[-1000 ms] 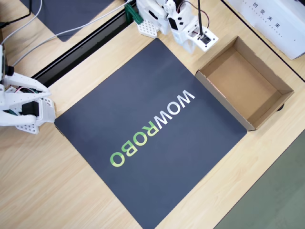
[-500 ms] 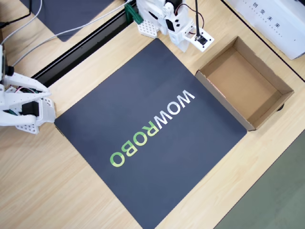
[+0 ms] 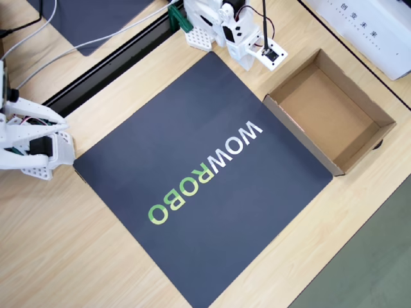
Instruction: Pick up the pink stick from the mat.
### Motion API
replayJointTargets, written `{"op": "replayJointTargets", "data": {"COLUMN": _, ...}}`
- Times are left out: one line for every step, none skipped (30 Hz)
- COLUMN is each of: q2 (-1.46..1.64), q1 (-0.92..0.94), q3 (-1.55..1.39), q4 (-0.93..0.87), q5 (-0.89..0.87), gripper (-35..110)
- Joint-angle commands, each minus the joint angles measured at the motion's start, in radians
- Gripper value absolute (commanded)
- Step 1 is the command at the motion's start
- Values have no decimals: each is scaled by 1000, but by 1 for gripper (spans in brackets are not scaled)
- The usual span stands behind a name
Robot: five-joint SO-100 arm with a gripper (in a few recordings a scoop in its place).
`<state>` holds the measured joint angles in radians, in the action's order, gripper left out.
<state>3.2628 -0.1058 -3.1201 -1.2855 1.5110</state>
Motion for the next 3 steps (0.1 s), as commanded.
{"op": "replayJointTargets", "data": {"q2": 15, "q1": -15, "q3": -6, "q4": -21, "q5": 9, "gripper": 0}}
{"op": "replayJointTargets", "data": {"q2": 15, "q1": -15, "q3": -6, "q4": -21, "q5": 9, "gripper": 0}}
{"op": "replayJointTargets", "data": {"q2": 15, "q1": -15, "q3": -6, "q4": -21, "q5": 9, "gripper": 0}}
